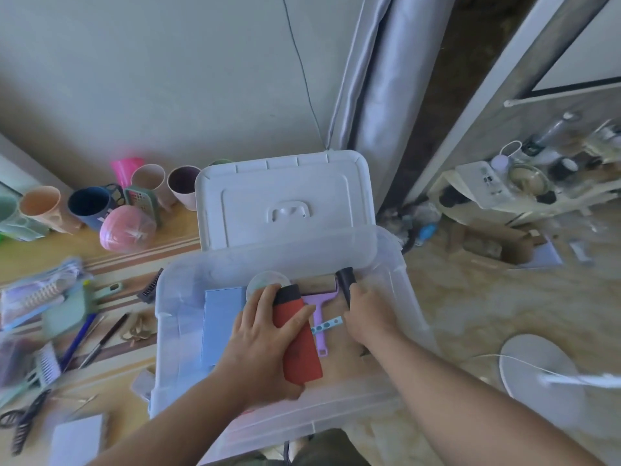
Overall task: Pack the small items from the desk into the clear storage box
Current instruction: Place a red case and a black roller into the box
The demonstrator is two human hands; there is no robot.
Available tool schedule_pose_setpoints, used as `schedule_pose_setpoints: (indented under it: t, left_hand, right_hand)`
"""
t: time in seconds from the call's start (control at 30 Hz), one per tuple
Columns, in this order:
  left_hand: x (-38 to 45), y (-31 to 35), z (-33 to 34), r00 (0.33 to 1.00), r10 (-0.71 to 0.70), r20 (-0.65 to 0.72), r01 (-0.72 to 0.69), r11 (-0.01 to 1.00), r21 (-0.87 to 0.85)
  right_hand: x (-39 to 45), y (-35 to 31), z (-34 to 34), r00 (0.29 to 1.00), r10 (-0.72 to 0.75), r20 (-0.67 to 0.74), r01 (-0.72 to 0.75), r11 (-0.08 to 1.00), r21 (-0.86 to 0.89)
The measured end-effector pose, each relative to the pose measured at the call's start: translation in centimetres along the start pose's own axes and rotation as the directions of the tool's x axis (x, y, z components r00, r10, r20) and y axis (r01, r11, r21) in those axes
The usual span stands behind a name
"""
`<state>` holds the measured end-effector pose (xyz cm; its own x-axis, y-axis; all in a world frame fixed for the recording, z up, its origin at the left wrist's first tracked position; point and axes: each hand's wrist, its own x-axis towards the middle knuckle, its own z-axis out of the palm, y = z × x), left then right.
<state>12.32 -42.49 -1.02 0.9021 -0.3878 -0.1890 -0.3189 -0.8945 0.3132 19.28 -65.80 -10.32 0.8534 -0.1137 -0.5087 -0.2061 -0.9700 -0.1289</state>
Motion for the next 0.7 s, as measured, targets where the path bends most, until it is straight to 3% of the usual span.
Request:
schedule_pose_setpoints:
  t: [0.07, 0.13, 0.17, 0.23, 0.4, 0.47, 0.6, 0.7]
  left_hand:
    - [0.7, 0.3, 0.1, 1.0, -0.003, 0.025, 0.003, 1.0, 0.011]
    - [1.4, 0.8, 0.3, 1.0, -0.009, 0.028, 0.009, 1.0, 0.008]
    - [1.7, 1.2, 0.4, 0.999, -0.022, 0.029, 0.023, 1.0, -0.006]
    - [2.2, 2.0, 0.8, 0.998, -0.056, 0.023, 0.057, 0.997, -0.056]
    - [3.2, 2.1, 1.6, 1.0, -0.001, 0.007, 0.002, 0.987, -0.161]
    - [3.6, 1.3, 1.3, 0.996, 0.03, 0.082, -0.013, 0.978, -0.209]
    - [3.6, -1.6, 1.4, 0.991, 0.025, 0.134, -0.005, 0.989, -0.15]
    - [2.5, -3.3, 1.9, 0.986, -0.049, 0.16, 0.074, 0.986, -0.15]
  right_hand:
    - [-1.3, -0.9, -1.7, 0.996, -0.017, 0.091, -0.02, 0.919, 0.393]
    - [-3.4, -1.7, -4.1, 0.93, -0.166, 0.328, -0.151, 0.641, 0.752]
    - [-4.5, -1.9, -5.0, 0.87, -0.267, 0.415, -0.207, 0.565, 0.799]
    - [-5.9, -1.9, -5.9, 0.784, -0.422, 0.456, -0.189, 0.537, 0.822]
    - [-5.9, -0.6, -4.9, 0.875, -0.359, 0.325, -0.074, 0.564, 0.822]
    - [-5.3, 0.8, -4.6, 0.859, -0.358, 0.366, -0.048, 0.655, 0.754]
    - [-4.5, 1.6, -3.8, 0.843, -0.342, 0.415, 0.19, 0.911, 0.366]
    - [-5.1, -0.6, -2.6, 0.787, -0.438, 0.435, 0.446, 0.89, 0.09]
